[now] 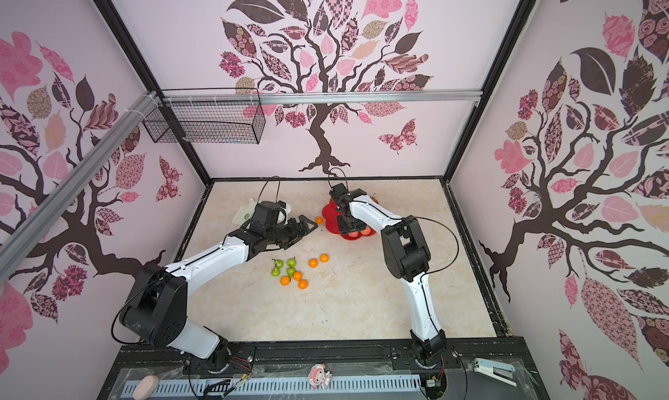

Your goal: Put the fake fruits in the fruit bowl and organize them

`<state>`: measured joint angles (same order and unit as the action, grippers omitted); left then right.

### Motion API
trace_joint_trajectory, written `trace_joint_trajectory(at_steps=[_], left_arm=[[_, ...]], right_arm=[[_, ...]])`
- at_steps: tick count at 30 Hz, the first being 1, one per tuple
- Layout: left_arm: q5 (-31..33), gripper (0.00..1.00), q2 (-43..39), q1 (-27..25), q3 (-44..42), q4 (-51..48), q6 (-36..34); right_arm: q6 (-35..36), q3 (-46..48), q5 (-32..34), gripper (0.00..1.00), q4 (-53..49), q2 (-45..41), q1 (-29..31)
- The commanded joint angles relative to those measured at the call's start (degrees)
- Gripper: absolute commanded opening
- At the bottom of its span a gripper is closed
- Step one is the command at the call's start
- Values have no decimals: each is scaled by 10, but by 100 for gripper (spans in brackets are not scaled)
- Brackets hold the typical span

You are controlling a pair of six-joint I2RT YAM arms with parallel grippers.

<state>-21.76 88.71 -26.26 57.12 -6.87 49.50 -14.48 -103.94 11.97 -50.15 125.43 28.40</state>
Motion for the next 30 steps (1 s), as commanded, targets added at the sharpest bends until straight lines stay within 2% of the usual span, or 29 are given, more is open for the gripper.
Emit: trace_joint_trajectory(at_steps=[1, 10, 14, 23, 30], left_arm=[[-4, 94, 6, 3, 13, 6, -3], [-5, 94, 3, 4, 14, 4, -6], [3, 94, -6, 4, 23, -21, -30], [50, 94, -56, 2, 34, -92, -89], [93, 94, -102, -2, 24, -156, -108]], right_arm=[[5, -20, 3, 52, -17, 25, -4], [5, -25, 1, 53, -19, 19, -4], [0, -27, -5, 55, -18, -2, -4], [-15, -8, -22, 58, 3, -79, -3], [-25, 71, -49, 58, 55, -155, 14]])
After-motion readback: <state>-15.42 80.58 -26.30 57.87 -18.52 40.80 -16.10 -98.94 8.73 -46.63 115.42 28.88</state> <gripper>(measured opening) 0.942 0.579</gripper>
